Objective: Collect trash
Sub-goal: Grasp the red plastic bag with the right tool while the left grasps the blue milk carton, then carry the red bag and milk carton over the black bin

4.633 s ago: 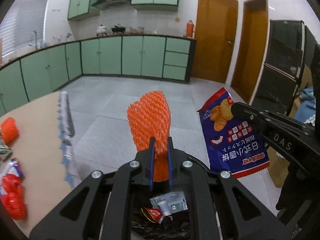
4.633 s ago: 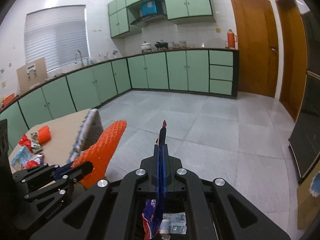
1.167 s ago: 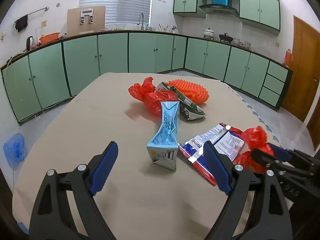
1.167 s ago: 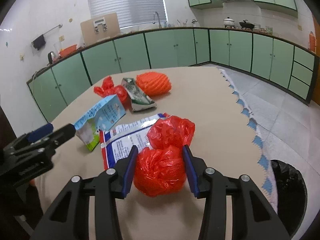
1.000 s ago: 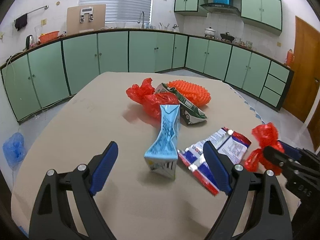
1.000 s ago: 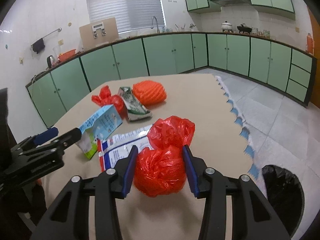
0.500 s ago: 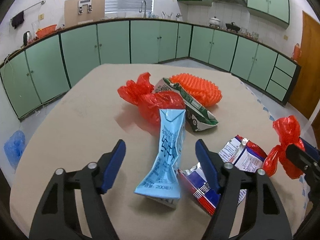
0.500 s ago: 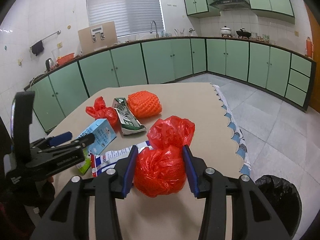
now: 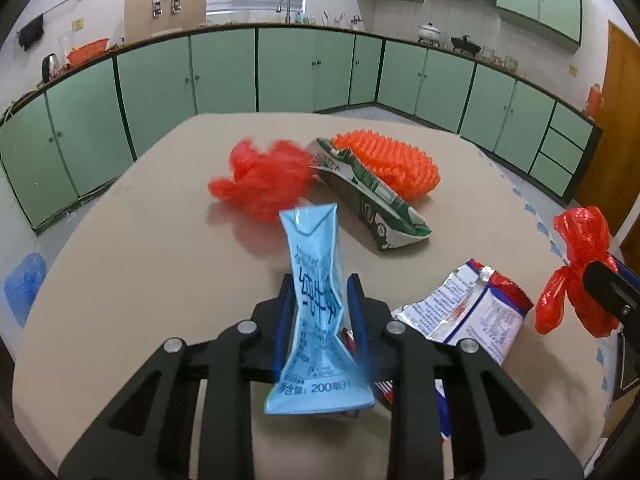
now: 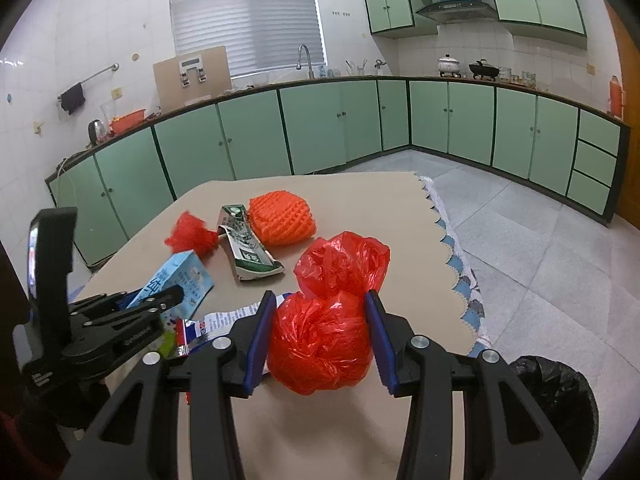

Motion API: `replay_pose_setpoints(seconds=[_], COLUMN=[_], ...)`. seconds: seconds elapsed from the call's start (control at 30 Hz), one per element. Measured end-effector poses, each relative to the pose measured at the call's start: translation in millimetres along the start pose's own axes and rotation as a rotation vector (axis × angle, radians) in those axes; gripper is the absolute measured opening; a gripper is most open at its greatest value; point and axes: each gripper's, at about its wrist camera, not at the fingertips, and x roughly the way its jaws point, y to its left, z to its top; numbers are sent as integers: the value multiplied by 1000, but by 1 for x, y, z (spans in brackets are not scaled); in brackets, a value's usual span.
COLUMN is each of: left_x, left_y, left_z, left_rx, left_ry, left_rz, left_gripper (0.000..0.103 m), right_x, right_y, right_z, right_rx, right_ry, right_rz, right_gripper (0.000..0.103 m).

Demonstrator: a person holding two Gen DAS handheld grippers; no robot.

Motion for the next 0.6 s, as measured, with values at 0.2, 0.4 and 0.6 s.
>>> replay_pose_setpoints(seconds=[0.2, 0.4, 0.6], left_x=[-29, -60, -91], left_y=[-5, -15, -20], left_z=[0, -7, -15], left_rx=[8, 19, 51], left_ry=[-37, -74, -150], left_rz=[-32, -78, -82], left_gripper=[22, 17, 16], right_x=[-12, -28, -42], right_y=[2, 3, 4], right_z=[4, 8, 7], right_rx=[-2, -1, -8], right_ry=[-23, -47, -70], right_rz=[-1, 7, 11], right_gripper=[45, 45, 45])
